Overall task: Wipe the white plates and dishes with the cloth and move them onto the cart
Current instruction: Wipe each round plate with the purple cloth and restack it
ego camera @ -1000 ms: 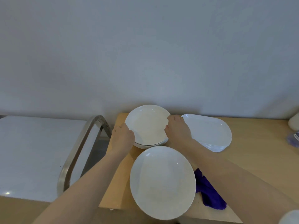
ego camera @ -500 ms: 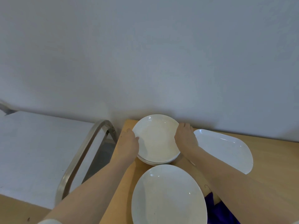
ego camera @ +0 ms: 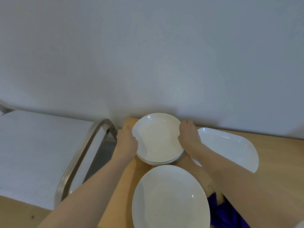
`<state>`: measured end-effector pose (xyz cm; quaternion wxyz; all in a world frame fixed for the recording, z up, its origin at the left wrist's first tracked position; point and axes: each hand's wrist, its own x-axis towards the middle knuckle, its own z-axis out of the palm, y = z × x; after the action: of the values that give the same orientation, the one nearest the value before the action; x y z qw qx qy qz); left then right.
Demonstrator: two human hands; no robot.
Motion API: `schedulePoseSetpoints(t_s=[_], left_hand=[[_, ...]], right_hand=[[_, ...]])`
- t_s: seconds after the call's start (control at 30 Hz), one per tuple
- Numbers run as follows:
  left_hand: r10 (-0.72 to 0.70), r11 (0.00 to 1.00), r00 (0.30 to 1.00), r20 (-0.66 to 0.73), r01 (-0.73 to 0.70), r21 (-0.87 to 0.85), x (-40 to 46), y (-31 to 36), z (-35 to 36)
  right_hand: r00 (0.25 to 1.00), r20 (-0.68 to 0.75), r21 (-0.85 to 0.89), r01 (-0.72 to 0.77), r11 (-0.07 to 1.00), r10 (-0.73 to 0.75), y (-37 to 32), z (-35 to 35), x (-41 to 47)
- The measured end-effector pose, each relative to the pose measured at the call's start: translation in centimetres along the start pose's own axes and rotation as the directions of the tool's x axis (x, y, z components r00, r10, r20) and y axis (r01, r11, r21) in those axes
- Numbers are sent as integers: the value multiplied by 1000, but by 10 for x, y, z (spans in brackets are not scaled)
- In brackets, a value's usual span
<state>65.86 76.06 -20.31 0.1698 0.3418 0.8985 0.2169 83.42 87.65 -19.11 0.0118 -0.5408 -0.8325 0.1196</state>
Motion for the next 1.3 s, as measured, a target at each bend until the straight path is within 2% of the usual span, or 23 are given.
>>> schedulePoseSetpoints(t_s=[0.17,0.4,0.67,0.87,1.03,1.3], left_hand=[[-14,998,1000,-26,12,-62,-2,4,-8],[35,981,996,-87,-51,-189,-14,16,-29],[88,967,993,-79,-104,-230,-57,12,-46],[103,934,993,-52,-115,-339,-110,1,-50],[111,937,994,-10,-108,-334,-150,-7,-51],[118,947,992,41,-100,-305,-187,-26,-43]], right_hand=[[999,-41,61,-11,998,14,-4,-14,-1],[989,-140,151,-20,988,42,0,-37,-13],[979,-180,230,-57,972,100,13,-40,-56],[976,-164,310,-86,947,142,27,-33,-107],[975,-166,359,-81,930,149,35,-27,-153],[989,-90,260,-87,962,113,46,-25,-202]])
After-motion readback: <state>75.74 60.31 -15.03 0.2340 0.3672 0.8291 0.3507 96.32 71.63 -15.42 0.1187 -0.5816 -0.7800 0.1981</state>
